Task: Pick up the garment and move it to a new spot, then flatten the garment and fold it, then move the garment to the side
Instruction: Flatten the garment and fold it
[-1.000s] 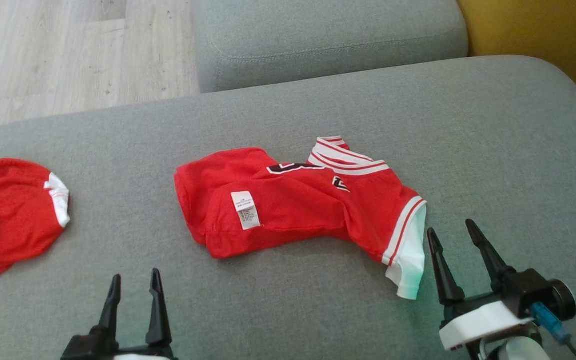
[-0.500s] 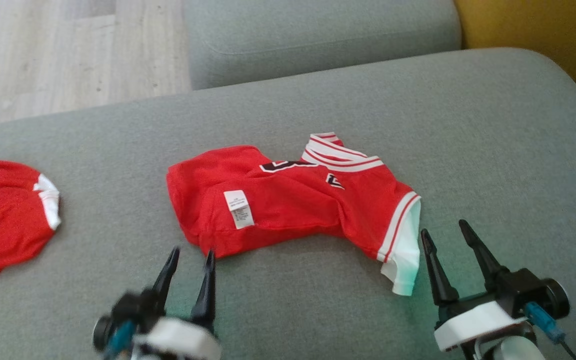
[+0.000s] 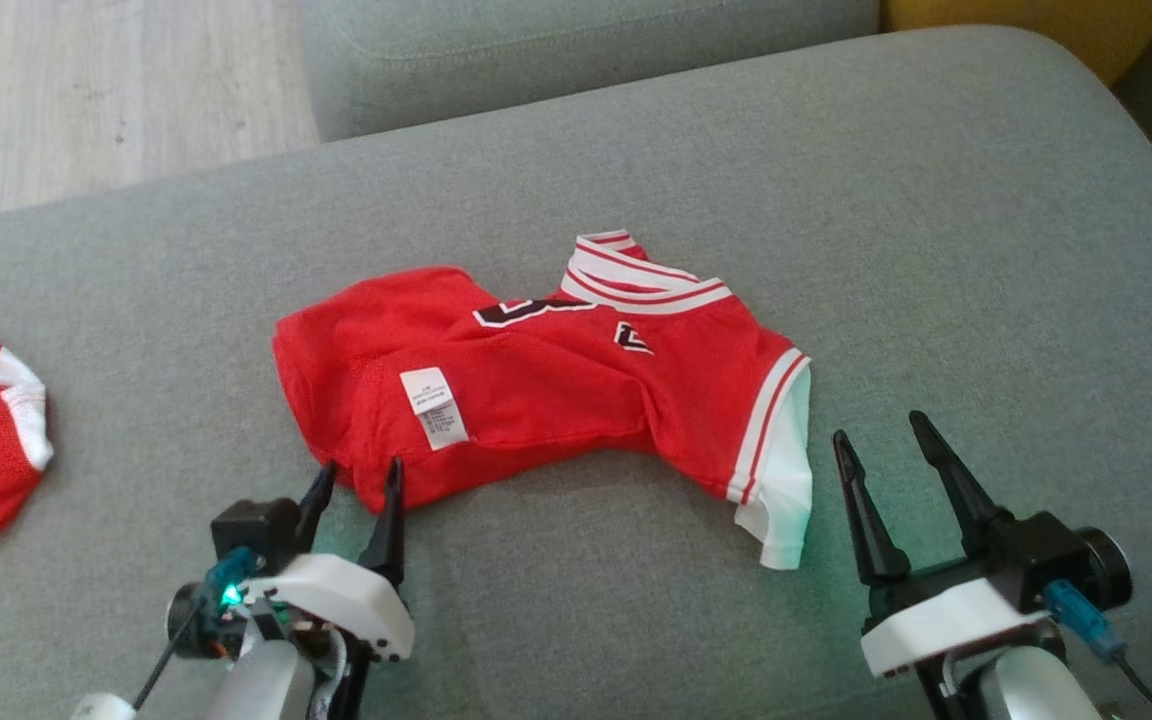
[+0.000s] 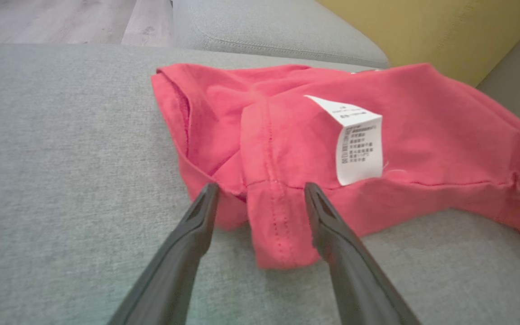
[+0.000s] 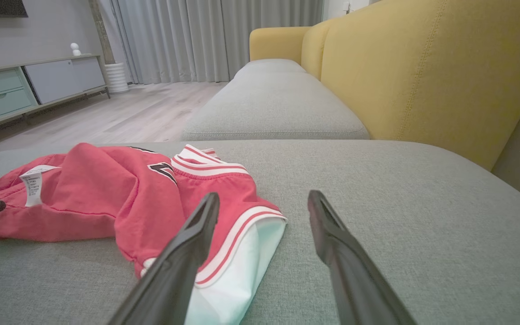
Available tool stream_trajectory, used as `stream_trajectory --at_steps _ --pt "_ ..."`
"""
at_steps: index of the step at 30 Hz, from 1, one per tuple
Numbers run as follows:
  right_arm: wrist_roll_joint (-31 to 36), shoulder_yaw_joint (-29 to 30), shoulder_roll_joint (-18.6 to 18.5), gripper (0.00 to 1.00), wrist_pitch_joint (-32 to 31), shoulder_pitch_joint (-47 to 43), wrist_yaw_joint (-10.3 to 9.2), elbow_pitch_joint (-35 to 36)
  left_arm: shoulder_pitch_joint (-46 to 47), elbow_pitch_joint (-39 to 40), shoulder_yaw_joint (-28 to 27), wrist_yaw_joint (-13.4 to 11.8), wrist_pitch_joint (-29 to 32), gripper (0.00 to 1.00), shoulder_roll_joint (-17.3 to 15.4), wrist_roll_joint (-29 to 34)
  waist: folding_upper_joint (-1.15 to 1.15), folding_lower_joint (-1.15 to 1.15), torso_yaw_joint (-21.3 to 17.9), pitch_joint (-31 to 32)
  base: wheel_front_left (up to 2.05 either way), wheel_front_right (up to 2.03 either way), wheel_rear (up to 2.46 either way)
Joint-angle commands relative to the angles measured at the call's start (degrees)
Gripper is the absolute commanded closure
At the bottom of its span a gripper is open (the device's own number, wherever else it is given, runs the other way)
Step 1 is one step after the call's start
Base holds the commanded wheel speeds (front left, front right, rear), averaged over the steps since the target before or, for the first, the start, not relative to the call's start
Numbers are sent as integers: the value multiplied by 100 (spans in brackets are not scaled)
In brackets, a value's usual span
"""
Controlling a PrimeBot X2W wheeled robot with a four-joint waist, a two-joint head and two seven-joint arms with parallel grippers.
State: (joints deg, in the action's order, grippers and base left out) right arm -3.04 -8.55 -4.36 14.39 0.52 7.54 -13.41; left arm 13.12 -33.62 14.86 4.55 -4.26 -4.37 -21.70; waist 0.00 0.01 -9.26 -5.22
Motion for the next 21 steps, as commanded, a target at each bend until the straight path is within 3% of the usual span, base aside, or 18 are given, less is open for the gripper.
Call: stream_trajectory --at_steps 1,10,11,13,15,19,21 --pt "-34 -93 -51 0 61 210 -5 201 303 96 -207 -6 -88 0 -103 -35 0 -1 -17 -26 0 0 0" --pt "-31 -110 -22 0 61 267 -5 178 477 -156 -106 127 -157 0 -69 -218 0 -1 -28 -58 0 0 0" --pt "-30 -119 -18 0 61 277 -5 174 499 -191 -96 134 -165 8 -68 -228 0 -1 -37 -57 0 0 0" --pt "-33 -132 -11 0 61 297 -5 169 541 -258 -67 152 -171 44 -61 -258 0 -1 -58 -57 0 0 0" --pt "-40 -131 -8 0 61 302 -5 166 579 -300 -19 178 -173 69 -51 -295 0 -1 -72 -54 0 0 0" --pt "-39 -101 -8 0 61 262 -5 163 622 -355 56 207 -197 97 -49 -341 0 -1 -68 -42 0 0 0" --pt "-36 -70 -5 0 61 228 -5 161 626 -341 89 218 -245 100 -51 -353 0 -1 -36 -20 0 0 0"
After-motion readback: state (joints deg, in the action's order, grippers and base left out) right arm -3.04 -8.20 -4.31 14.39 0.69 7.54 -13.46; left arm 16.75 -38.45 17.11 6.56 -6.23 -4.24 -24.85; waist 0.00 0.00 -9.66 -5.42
